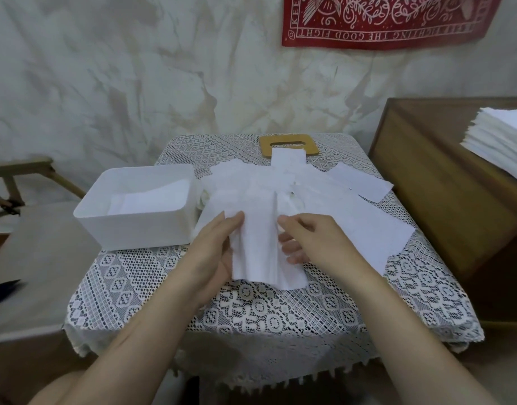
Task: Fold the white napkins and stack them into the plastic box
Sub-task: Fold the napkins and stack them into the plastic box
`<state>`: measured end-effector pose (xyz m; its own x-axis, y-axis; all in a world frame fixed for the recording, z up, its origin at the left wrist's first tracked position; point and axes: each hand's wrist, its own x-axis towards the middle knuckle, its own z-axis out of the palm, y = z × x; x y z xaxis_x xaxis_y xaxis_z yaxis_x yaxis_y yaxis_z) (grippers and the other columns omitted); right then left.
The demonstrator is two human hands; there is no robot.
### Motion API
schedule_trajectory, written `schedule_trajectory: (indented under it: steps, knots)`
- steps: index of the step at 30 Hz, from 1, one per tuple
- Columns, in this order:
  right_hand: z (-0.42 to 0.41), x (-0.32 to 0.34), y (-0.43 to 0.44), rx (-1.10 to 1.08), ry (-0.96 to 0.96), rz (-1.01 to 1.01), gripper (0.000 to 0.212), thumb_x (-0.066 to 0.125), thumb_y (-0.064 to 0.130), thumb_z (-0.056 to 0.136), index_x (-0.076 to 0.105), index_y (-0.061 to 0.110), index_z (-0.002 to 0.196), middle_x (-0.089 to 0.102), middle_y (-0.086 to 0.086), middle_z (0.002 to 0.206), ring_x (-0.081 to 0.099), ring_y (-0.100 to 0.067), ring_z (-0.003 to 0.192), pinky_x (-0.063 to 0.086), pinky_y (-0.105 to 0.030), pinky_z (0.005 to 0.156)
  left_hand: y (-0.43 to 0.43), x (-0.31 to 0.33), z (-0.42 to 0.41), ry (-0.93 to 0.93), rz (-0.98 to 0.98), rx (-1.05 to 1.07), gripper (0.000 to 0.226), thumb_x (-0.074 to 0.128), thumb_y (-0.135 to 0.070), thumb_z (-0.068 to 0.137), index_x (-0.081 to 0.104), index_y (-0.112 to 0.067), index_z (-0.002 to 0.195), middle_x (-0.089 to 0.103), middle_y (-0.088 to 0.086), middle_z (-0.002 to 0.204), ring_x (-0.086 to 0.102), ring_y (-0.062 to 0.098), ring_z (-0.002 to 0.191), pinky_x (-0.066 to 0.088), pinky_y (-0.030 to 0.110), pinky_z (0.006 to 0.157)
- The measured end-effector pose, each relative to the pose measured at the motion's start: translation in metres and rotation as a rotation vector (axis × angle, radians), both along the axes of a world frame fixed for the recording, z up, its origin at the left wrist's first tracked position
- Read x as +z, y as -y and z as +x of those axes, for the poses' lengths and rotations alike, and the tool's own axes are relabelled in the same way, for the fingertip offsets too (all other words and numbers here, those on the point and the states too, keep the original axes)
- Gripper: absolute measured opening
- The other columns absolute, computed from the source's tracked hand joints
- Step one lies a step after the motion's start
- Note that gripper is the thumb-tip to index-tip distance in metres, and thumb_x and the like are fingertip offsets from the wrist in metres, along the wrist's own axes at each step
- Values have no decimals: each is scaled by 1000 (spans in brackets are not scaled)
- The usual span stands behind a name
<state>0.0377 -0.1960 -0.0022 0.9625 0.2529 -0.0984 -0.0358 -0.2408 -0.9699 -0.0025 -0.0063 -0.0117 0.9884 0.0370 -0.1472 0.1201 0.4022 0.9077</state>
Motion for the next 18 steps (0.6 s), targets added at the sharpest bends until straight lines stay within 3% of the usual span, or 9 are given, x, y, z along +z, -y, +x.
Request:
schedule_trajectory:
  steps: [2, 5, 7, 10, 14, 16, 18]
  knots:
    - [-1, 4, -2, 54, -98, 126, 33, 64, 42, 98, 76, 11, 103, 78, -11, 97, 76, -25, 83, 63, -36, 78, -1, -1, 0, 23, -16, -56, 42, 52, -27, 106, 56, -11, 144, 64, 15, 141, 58, 36, 134, 44, 59, 112]
    - [-2, 7, -1, 128, -161, 240, 30, 63, 37, 100, 76, 11, 107, 78, -9, 101, 75, -25, 85, 61, -31, 77, 3, -2, 0, 51, 55, -66, 38, 54, -24, 103, 59, -12, 139, 69, 12, 134, 64, 31, 125, 52, 52, 105]
    - [-2, 7, -1, 119, -130, 234, 24, 66, 31, 98, 77, 11, 106, 79, -5, 101, 74, -20, 85, 60, -30, 75, 6, -2, -1, 57, 166, -29, 31, 60, -20, 99, 65, -14, 129, 75, 10, 123, 70, 28, 114, 56, 47, 97]
    - [-1, 6, 0, 71, -59, 180, 12, 68, 20, 96, 77, 12, 99, 79, -7, 100, 76, -25, 95, 59, -42, 88, 7, -6, -3, 74, 291, 8, 22, 64, -16, 99, 70, -14, 120, 79, 9, 111, 75, 28, 105, 58, 43, 89]
    - [-2, 5, 0, 31, -46, 185, 17, 64, 17, 99, 74, 4, 103, 77, -14, 106, 73, -28, 103, 58, -46, 93, 7, -3, -2, 113, 416, 59, 15, 69, -14, 97, 71, -14, 111, 80, 1, 101, 75, 16, 94, 57, 28, 76]
    - [-1, 6, 1, 44, -81, 258, 17, 62, 16, 100, 74, 5, 105, 76, -15, 110, 73, -30, 105, 58, -46, 94, 5, -4, 2, 130, 487, 108, 19, 76, -22, 93, 69, -18, 110, 77, -3, 102, 74, 12, 93, 57, 32, 80]
    - [0, 9, 2, 86, -134, 369, 15, 60, 13, 101, 75, 12, 104, 78, -10, 109, 75, -26, 101, 59, -41, 93, 3, -5, 4, 121, 464, 76, 41, 80, -35, 86, 64, -24, 122, 76, -3, 116, 73, 12, 105, 58, 37, 89]
